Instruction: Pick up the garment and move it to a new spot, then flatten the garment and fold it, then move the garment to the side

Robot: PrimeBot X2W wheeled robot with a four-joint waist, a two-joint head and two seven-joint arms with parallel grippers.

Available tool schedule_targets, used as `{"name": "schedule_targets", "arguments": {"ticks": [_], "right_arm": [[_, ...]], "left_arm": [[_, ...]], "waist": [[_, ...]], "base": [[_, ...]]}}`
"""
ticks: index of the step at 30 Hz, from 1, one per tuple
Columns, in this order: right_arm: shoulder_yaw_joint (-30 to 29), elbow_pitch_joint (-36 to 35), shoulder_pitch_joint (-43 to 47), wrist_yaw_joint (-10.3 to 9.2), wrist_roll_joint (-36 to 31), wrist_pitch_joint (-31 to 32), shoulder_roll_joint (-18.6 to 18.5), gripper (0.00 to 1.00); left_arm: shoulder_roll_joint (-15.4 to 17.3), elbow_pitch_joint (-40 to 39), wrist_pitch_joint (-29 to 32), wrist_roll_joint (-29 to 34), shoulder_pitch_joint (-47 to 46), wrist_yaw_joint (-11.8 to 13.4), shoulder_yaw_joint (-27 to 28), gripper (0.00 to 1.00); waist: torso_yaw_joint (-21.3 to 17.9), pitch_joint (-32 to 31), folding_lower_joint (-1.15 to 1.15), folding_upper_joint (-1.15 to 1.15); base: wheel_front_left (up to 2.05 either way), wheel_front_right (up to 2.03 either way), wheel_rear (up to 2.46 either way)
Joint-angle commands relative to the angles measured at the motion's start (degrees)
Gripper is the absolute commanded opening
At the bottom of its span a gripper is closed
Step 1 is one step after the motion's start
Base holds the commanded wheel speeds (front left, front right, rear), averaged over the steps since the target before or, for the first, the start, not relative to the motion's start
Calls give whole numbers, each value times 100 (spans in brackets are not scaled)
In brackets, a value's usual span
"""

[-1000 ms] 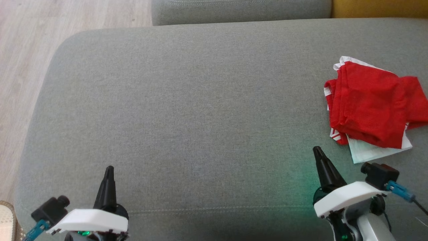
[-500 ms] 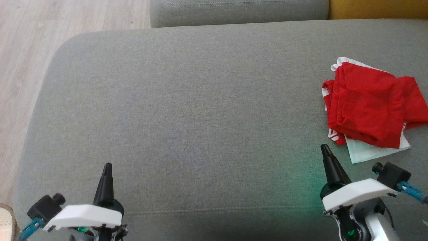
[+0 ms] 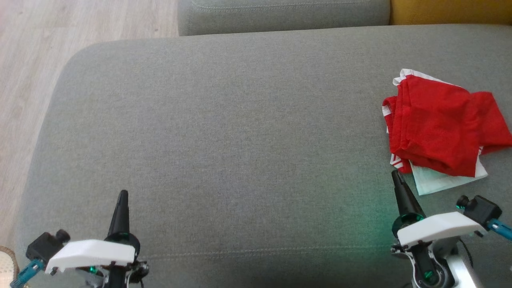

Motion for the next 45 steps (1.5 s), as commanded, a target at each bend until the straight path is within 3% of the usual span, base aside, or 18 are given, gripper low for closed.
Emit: {"name": "schedule_targets", "arguments": {"ticks": [1, 45], "right_arm": [[14, -232, -193, 0, 188, 58, -82, 0], [-474, -457, -163, -1, 3160, 778, -73, 0]], "left_arm": [[84, -145, 42, -142, -292, -33, 156, 0], [102, 22, 774, -2506, -668, -128, 614, 0]], "waist": [[-3, -4, 0, 0], [-111, -141, 0, 0]], "base": [[0, 0, 0], [0, 0, 0]]}}
